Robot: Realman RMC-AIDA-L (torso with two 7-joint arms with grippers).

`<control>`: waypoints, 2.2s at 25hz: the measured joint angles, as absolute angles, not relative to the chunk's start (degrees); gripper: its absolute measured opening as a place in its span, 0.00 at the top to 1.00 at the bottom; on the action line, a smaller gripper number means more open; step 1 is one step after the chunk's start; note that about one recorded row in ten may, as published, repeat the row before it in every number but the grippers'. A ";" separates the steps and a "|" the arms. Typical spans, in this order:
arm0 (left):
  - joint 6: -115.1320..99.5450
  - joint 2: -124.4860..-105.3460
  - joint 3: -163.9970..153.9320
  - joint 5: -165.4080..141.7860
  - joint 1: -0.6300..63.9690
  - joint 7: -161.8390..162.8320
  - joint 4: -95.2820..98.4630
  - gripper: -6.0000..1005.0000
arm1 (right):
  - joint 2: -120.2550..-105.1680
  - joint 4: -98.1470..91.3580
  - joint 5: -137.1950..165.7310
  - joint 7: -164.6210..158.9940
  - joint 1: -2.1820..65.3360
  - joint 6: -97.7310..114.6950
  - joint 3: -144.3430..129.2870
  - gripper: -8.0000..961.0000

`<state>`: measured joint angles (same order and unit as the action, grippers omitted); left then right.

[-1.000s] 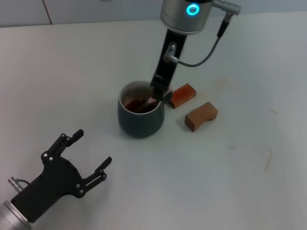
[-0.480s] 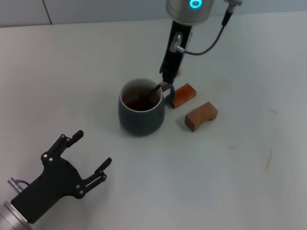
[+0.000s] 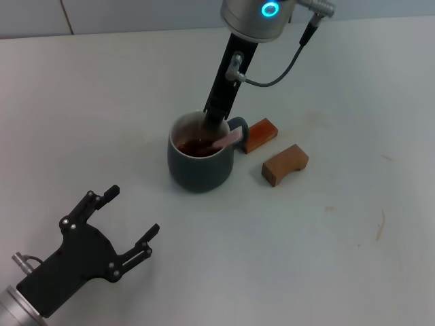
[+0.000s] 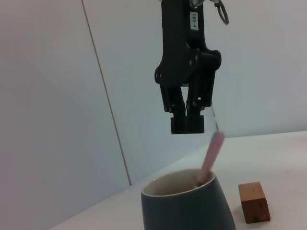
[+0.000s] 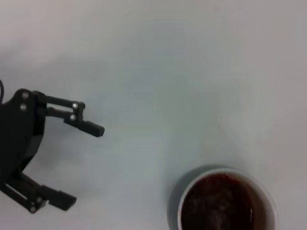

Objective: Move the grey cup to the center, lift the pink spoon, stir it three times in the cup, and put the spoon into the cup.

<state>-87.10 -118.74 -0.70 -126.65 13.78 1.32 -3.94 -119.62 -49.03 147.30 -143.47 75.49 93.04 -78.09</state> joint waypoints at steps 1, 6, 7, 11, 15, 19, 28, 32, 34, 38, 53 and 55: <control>-87.10 -118.74 -0.70 -126.65 13.78 1.32 -3.95 0.15 | -119.62 -49.03 147.30 -143.47 75.49 93.04 -78.09 0.77; -87.11 -118.74 -0.47 -126.61 13.81 1.32 -3.96 0.15 | -119.56 -58.98 143.43 -143.19 67.99 91.58 -79.48 0.70; -87.10 -118.74 -0.43 -126.49 13.85 1.32 -3.95 0.15 | -119.48 -61.41 141.88 -142.85 65.87 90.75 -79.84 0.68; -87.10 -118.71 -0.20 -126.26 13.94 1.32 -3.94 0.15 | -119.37 -76.17 133.49 -137.69 51.36 84.32 -80.78 0.52; -87.11 -118.67 0.28 -126.23 13.69 1.43 -3.97 0.15 | -119.33 -87.84 115.68 -123.20 30.42 70.55 -82.90 0.35; -87.14 -118.58 0.35 -126.20 13.50 1.74 -3.97 0.15 | -119.48 -87.69 102.24 -110.56 19.24 67.83 -83.55 0.21; -87.18 -118.62 0.44 -126.21 13.70 1.94 -3.95 0.15 | -119.42 -52.61 56.47 -54.13 4.33 74.14 -88.33 0.15; -87.17 -118.65 0.44 -126.21 13.71 2.04 -3.94 0.15 | -119.40 -35.21 46.21 -39.75 6.76 79.72 -87.88 0.15; -87.15 -118.65 0.30 -126.28 13.78 2.08 -4.06 0.15 | -119.35 -26.14 42.99 -34.93 9.15 81.66 -87.84 0.15; -87.14 -118.66 -0.01 -126.45 14.12 2.11 -4.47 0.15 | -119.27 -15.73 42.38 -31.38 13.17 82.58 -88.18 0.15; -86.81 -118.70 -0.26 -126.66 14.51 2.11 -4.48 0.15 | -119.33 -10.51 44.73 -30.07 15.29 81.88 -88.60 0.15; -86.62 -118.72 -0.26 -126.66 14.54 2.11 -4.48 0.15 | -119.34 -10.44 44.73 -30.15 15.36 81.82 -88.59 0.15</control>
